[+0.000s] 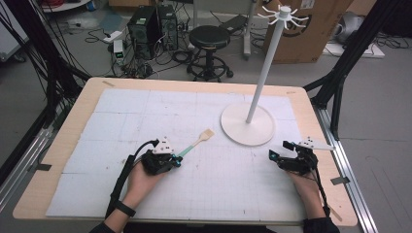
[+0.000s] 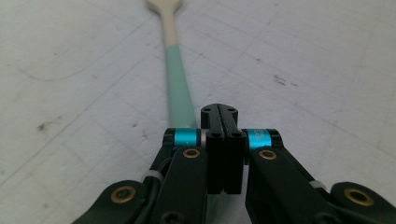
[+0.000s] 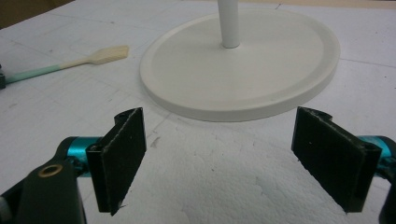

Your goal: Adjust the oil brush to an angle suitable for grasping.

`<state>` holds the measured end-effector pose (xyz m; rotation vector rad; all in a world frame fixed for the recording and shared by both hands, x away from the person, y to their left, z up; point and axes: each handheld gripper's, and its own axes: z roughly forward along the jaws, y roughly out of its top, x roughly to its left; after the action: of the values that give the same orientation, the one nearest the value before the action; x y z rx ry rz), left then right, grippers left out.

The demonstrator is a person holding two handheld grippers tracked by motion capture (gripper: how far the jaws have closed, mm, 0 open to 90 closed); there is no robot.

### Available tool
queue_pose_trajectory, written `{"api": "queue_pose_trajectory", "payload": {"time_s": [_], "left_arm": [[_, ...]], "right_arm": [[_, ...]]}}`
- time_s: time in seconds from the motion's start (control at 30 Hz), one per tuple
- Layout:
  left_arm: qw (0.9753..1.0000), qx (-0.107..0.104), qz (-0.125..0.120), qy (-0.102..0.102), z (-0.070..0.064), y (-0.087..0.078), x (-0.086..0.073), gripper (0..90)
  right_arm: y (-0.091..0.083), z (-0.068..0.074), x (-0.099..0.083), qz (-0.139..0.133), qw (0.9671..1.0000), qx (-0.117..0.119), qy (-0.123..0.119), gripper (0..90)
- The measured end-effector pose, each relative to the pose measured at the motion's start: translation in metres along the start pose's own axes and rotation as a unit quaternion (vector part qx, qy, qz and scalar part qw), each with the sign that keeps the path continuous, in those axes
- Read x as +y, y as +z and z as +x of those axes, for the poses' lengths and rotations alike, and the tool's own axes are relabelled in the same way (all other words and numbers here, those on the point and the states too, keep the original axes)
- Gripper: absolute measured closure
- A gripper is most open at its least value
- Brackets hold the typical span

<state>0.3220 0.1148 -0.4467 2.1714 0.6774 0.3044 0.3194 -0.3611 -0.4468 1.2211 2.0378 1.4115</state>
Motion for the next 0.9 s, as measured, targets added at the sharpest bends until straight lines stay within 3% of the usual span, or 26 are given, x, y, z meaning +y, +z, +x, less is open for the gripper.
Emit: {"api": "queue_pose_trajectory", "payload": {"time_s": [0.37,0.53,0.9], "left_arm": [[0.9981,0.047,-0.015,-0.037,0.022,0.000,-0.004,89.7],[0.9947,0.074,-0.023,-0.067,0.033,-0.001,-0.005,89.7],[0.9881,0.119,-0.022,-0.095,0.053,0.003,-0.003,88.7]], "right_arm": [[0.000,0.000,0.000,0.000,1.0000,0.001,0.002,17.2],[0.000,0.000,0.000,0.001,1.0000,0.001,0.006,17.2],[0.000,-0.001,0.000,0.000,1.0000,0.002,0.007,17.2]]}}
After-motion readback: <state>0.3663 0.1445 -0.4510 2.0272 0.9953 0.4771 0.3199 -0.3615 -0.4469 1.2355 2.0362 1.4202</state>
